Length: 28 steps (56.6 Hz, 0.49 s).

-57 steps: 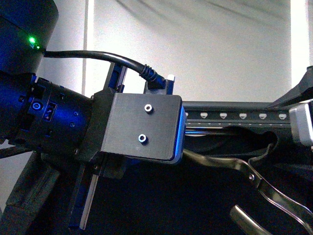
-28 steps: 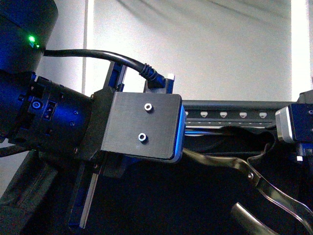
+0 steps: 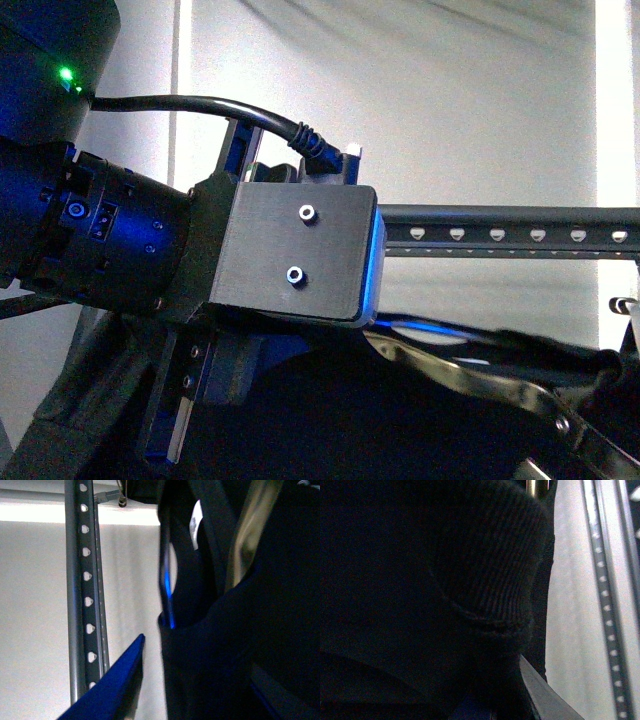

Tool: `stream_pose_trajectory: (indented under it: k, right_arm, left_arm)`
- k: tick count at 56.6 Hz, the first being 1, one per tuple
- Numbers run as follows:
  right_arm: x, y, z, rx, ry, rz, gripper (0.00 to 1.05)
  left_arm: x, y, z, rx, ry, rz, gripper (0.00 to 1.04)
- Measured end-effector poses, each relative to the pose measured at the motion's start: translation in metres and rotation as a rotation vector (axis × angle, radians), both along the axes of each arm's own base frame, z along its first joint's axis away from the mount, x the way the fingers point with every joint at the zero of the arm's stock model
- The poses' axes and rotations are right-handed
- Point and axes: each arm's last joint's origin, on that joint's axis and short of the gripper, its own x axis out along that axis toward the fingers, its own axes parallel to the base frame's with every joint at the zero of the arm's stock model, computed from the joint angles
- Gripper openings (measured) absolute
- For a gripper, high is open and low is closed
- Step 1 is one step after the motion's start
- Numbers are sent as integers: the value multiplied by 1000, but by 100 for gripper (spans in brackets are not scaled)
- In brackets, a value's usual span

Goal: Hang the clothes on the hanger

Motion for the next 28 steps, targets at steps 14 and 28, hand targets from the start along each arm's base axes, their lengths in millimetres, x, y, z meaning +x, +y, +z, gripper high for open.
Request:
stream_pose_trajectory:
  k: [14, 28]
  right_arm:
    - [-15, -41, -37, 98, 280, -110, 5]
    - [-32, -69, -49, 370, 501, -203, 4]
  left_arm:
    - [0, 0, 2, -2, -7, 0, 94]
    - [1, 14, 29, -788, 475, 24, 98]
